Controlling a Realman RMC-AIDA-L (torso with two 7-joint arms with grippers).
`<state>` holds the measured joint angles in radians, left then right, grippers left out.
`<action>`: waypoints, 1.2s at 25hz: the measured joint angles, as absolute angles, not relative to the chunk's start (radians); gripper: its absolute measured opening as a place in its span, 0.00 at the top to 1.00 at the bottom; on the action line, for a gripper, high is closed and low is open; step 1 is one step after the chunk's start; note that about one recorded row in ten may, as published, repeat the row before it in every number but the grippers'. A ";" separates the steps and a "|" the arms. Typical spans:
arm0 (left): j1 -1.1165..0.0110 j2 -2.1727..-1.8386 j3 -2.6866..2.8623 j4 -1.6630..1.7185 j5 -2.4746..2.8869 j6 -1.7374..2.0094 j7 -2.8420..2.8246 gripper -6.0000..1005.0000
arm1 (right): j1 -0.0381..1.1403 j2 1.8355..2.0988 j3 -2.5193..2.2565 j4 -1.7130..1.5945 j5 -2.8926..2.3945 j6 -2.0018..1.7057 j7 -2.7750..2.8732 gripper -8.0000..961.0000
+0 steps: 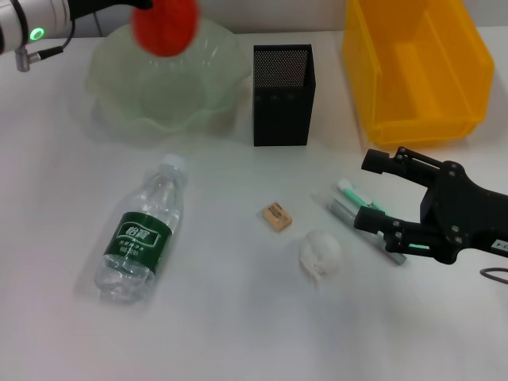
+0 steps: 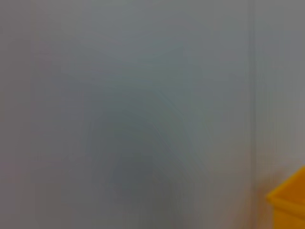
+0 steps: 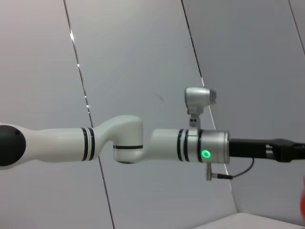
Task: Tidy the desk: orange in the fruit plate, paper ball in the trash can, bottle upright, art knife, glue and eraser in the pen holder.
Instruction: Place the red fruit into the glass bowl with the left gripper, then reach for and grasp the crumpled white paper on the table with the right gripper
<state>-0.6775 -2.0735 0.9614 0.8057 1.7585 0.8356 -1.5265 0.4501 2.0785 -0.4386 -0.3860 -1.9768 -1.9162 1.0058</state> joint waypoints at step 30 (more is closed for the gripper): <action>-0.438 -1.979 0.977 0.852 1.845 1.757 -1.464 0.16 | 0.540 2.063 -0.843 -1.480 -2.232 -2.035 2.008 0.13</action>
